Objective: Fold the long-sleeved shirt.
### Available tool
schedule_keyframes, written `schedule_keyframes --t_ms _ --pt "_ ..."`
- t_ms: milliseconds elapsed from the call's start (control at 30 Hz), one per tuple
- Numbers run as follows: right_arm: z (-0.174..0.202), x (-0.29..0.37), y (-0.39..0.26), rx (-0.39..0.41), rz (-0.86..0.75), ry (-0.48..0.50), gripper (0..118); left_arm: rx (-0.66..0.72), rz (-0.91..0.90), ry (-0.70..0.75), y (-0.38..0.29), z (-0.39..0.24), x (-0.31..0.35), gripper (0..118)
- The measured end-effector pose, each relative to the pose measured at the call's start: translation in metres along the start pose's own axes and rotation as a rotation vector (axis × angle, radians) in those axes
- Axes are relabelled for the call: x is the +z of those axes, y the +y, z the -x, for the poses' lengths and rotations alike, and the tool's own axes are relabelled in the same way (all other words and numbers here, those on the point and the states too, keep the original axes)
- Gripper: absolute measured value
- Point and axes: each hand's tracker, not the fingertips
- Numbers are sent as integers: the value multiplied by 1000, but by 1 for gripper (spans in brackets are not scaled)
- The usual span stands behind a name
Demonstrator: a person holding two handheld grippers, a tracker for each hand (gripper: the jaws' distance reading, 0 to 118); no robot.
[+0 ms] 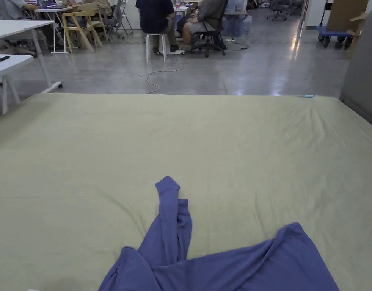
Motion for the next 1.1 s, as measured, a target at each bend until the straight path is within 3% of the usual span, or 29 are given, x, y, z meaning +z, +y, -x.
schedule_keyframes --t_ms 100,167,200,233,267,300,333,400,500,533,567,600,667,733,767,800,867,933,1033,1100 --pt "3 -10 9 6 15 -21 6 32 17 45 2 6 -22 9" --pt "-2 -2 25 -96 94 -2 7 101 41 117 11 9 -23 11" --pt "-4 8 32 -213 150 26 11 140 45 125 18 -2 -14 15" --pt "-3 25 38 -232 163 64 28 117 -21 153 23 -17 0 33" --pt "4 42 43 -196 107 45 75 23 -117 179 24 -32 17 79" --pt "11 58 47 -177 30 29 106 -62 -185 187 24 -46 29 110" --pt "18 77 50 -175 -66 15 118 -144 -258 207 18 -59 47 118" --pt "34 104 49 -155 -169 19 118 -243 -334 188 -9 -92 66 116" --pt "53 110 41 -160 -168 34 118 -268 -216 189 -46 -106 66 112" --pt "60 105 35 -150 -173 43 109 -255 -191 202 -39 -97 57 97" --pt "67 101 30 -101 -177 44 67 -258 -179 166 -47 -96 52 18" --pt "75 92 26 -38 -159 10 6 -246 -157 138 -52 -95 42 0" --pt "84 79 14 13 -127 -49 0 -197 -150 147 -40 -91 32 0" --pt "88 74 6 22 -90 16 0 -172 -202 102 -16 -98 24 0" --pt "87 54 6 2 -81 58 0 -159 -232 116 -2 -103 20 6" --pt "86 51 5 -19 -75 87 0 -158 -270 137 9 -121 15 34" --pt "85 48 4 -18 -78 80 0 -168 -305 191 41 -132 -6 118" --pt "91 51 8 0 -83 54 0 -202 -331 227 64 -136 -38 115" --pt "86 57 9 -1 -89 13 0 -176 -196 314 84 -130 -89 111" --pt "80 57 10 -13 -89 3 0 -182 -95 334 95 -124 -117 88"
